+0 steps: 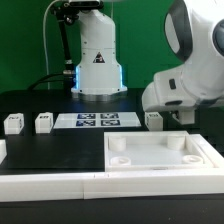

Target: Assemble square table

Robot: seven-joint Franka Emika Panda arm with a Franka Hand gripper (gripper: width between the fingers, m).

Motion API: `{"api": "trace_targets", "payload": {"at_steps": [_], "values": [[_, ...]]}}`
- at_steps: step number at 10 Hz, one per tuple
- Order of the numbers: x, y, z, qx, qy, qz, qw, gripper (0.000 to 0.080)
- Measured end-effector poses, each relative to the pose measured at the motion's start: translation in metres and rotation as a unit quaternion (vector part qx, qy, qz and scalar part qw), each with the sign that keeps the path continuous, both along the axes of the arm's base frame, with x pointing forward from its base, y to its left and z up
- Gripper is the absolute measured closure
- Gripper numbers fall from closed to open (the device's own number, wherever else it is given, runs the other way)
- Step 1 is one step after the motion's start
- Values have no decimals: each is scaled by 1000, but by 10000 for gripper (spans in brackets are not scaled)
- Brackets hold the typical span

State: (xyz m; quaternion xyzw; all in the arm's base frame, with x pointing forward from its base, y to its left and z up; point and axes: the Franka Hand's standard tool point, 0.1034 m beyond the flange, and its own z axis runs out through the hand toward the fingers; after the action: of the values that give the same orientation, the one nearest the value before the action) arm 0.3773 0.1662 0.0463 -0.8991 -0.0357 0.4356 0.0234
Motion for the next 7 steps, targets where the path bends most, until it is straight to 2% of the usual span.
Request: {"api": "trace_targets", "payload": {"at_steps": [2,3,4,6,7], "values": [[13,-14,31,3,-28,-12,1000,511],[6,-12,23,2,-22,-10,1000,511],[8,-11,20,3,-26,-10,1000,511],[22,-12,16,12,-132,-18,991,511],[23,-16,18,18,-156,-16,987,511]]}}
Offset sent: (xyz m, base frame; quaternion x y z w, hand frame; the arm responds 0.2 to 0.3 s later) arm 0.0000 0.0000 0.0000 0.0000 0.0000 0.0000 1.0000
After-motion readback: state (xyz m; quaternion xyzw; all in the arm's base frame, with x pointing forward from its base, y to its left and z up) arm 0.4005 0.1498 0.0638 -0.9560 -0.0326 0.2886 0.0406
